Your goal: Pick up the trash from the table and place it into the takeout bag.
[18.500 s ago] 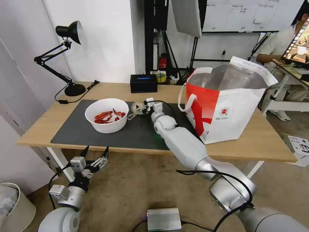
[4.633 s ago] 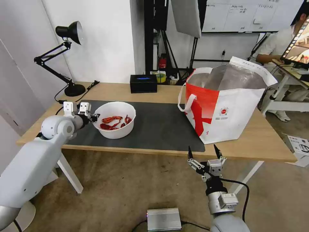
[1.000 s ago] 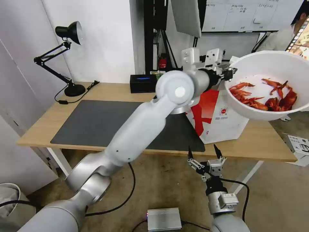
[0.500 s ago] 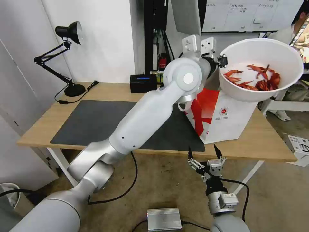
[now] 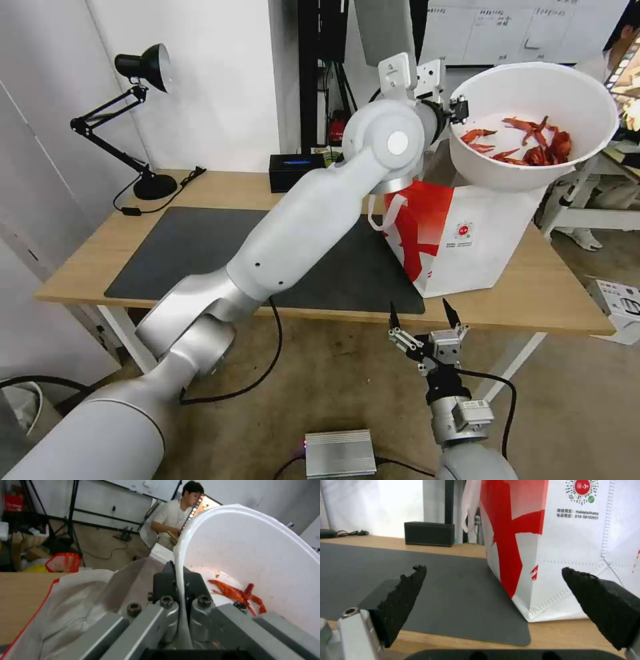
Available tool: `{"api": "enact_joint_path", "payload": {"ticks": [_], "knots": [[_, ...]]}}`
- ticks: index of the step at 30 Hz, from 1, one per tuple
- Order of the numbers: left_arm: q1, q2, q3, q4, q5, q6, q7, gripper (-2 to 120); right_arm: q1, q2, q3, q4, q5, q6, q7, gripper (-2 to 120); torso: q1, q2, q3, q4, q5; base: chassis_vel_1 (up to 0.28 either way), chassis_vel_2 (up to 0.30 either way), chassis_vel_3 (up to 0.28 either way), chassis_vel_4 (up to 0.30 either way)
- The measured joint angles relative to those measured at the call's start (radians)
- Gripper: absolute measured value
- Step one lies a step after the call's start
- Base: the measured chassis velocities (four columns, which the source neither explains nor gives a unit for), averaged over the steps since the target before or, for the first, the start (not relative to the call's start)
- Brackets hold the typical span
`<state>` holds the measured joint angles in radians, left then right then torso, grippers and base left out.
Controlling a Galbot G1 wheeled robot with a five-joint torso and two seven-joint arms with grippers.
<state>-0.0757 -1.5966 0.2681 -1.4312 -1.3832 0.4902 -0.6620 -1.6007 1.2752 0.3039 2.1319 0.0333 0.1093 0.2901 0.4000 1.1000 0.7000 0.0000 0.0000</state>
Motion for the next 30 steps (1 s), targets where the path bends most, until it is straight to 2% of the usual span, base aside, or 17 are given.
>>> {"api": "enact_joint_path", "payload": {"ticks": [7, 17, 30], "knots": [[-0.012, 0.000, 0.003, 0.046, 0.016, -0.016, 0.028, 0, 0.000, 0.000, 0.000, 0.000, 0.000, 0.000, 0.000, 100, 0.000, 0.000, 0.000, 0.0000, 0.0000, 0.000, 0.000, 0.000, 0.000], [-0.035, 0.000, -0.004, 0.081, 0.017, -0.046, 0.027, 0, 0.000, 0.000, 0.000, 0.000, 0.000, 0.000, 0.000, 100, 0.000, 0.000, 0.000, 0.0000, 0.0000, 0.000, 0.000, 0.000, 0.000], [-0.016, -0.001, 0.003, 0.129, 0.043, -0.093, -0.016, 0, 0.000, 0.000, 0.000, 0.000, 0.000, 0.000, 0.000, 100, 0.000, 0.000, 0.000, 0.0000, 0.0000, 0.000, 0.000, 0.000, 0.000]]}}
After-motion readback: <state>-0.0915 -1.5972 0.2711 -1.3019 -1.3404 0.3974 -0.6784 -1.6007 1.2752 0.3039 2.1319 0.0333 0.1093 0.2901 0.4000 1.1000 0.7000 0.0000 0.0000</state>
